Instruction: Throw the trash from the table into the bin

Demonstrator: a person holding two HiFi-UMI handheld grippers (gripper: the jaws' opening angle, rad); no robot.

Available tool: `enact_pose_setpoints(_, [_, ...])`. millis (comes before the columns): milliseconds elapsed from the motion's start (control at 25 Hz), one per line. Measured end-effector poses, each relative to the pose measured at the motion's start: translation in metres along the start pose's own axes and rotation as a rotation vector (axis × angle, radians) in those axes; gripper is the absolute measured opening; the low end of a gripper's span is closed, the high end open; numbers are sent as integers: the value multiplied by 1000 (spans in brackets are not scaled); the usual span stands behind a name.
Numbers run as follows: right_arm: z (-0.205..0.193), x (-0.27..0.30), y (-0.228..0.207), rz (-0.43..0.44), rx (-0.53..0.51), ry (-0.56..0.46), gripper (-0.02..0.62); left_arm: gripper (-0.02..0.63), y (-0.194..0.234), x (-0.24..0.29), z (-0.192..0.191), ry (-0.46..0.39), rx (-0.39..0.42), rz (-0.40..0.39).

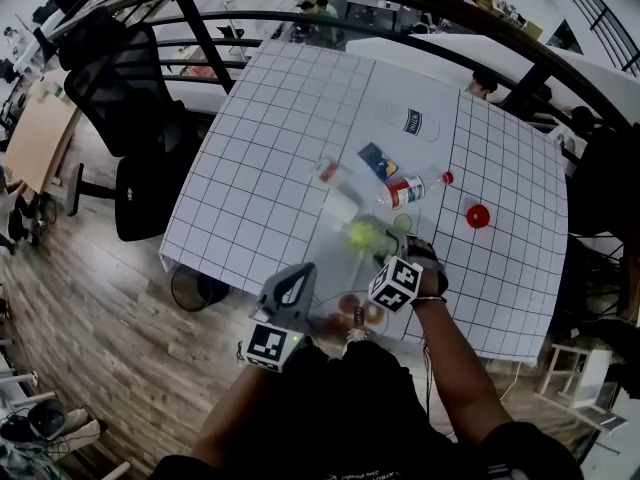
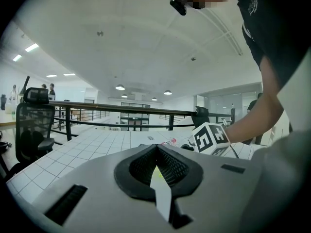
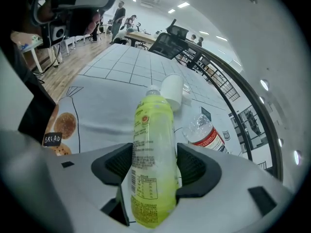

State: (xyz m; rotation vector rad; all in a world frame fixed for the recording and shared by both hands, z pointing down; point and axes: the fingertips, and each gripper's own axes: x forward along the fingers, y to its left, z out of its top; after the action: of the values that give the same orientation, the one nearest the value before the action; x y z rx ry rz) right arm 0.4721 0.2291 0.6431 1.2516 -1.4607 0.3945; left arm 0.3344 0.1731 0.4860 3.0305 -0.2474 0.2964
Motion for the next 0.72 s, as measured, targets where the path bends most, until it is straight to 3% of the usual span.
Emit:
enact_pose_setpoints(480, [0, 1, -1, -13, 2, 12, 287, 18, 1, -5, -3, 4, 5, 16])
enact_pose_setpoints(720, [2, -8, -5, -47, 31, -35, 287, 18, 0, -9, -3, 6, 10, 21])
